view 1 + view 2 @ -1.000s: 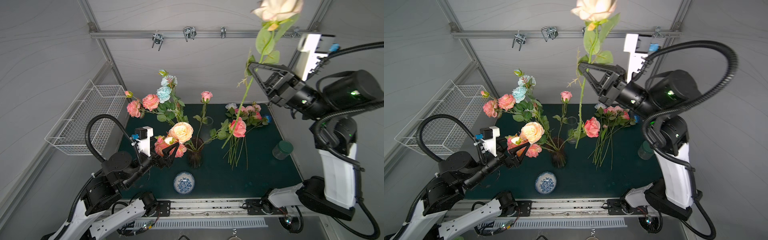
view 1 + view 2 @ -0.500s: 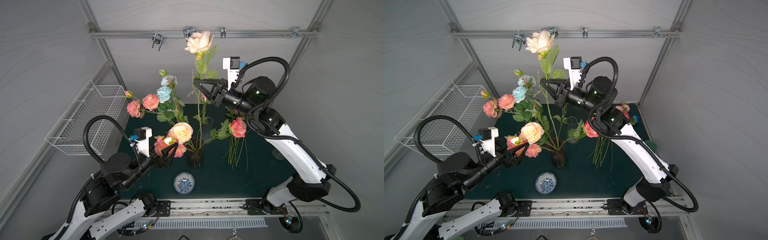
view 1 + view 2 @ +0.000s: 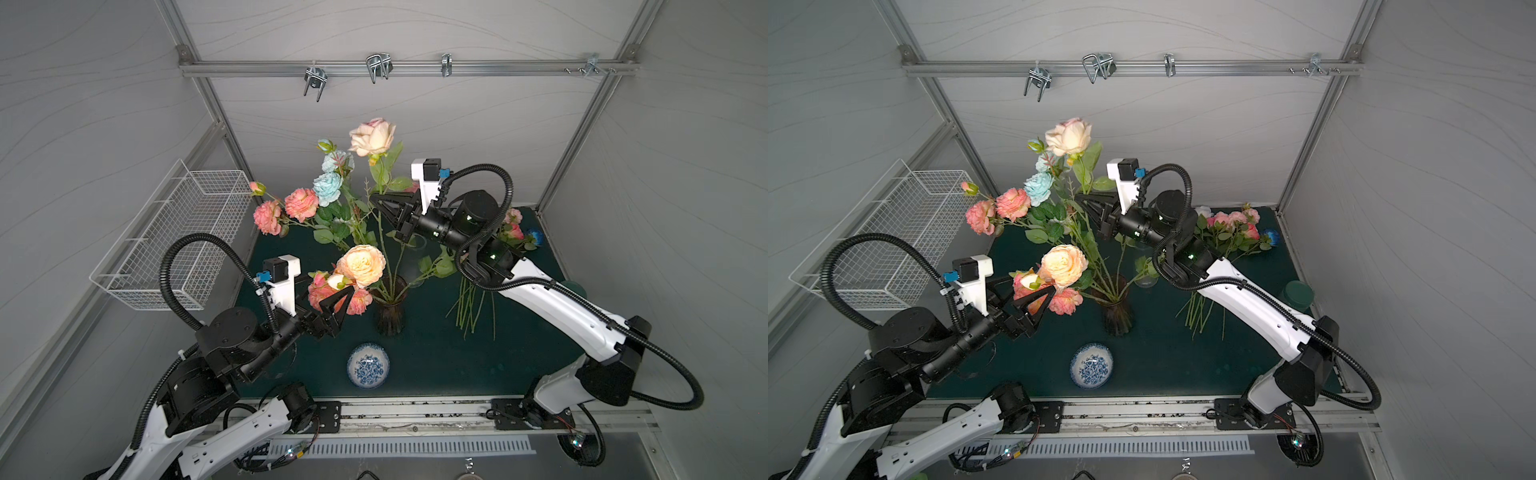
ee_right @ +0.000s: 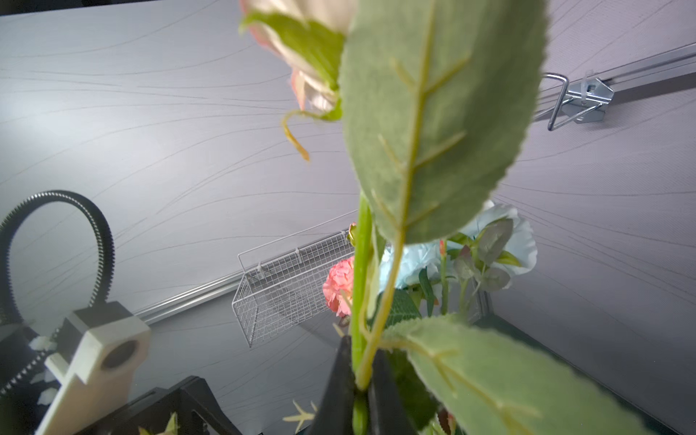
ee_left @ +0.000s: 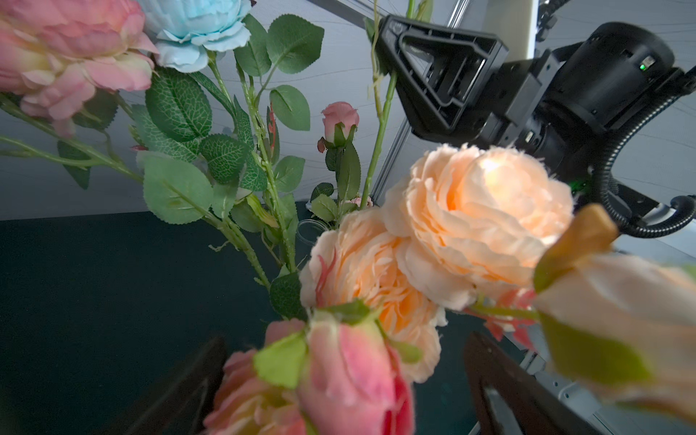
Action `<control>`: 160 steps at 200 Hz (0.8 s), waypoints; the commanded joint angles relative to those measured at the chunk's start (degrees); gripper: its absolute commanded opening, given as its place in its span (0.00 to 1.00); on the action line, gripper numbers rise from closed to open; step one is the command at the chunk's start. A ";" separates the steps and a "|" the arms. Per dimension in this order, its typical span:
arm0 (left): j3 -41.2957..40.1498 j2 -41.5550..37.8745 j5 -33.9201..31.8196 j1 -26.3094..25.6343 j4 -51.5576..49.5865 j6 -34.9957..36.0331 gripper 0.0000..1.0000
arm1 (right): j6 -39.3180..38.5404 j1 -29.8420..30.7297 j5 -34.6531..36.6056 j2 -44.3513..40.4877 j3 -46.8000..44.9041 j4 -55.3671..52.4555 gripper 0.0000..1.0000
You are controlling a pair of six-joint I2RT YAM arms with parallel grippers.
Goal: Arrange flowers in a vase
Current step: Place the flower in the vase.
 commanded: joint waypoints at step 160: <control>1.10 -0.03 -0.87 -0.23 0.66 0.49 0.99 | -10.65 4.68 3.98 -12.44 0.00 -16.70 0.72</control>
